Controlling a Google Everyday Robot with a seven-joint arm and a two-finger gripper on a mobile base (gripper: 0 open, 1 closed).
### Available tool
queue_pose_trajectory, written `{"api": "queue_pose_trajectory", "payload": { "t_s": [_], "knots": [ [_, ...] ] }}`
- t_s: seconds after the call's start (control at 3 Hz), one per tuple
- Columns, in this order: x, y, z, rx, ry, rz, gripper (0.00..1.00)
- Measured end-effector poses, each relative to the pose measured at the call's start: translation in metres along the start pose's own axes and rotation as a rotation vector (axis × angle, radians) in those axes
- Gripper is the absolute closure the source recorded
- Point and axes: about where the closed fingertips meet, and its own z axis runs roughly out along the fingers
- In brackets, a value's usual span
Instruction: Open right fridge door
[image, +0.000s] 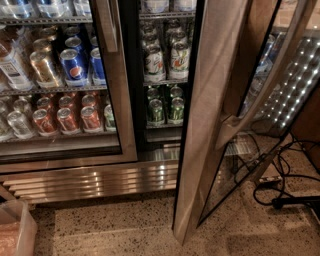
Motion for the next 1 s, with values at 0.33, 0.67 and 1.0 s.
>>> {"api": "queue_pose_trajectory", "payload": {
  "t_s": [0.33,0.67,1.0],
  "knots": [
    [0.0000,0.0000,0.0000,0.000,0.000,0.000,1.00],
    [-0.0001,0.0001,0.0000,0.000,0.000,0.000,1.00],
    [-0.0001,0.0001,0.0000,0.000,0.000,0.000,1.00]
  ]
}}
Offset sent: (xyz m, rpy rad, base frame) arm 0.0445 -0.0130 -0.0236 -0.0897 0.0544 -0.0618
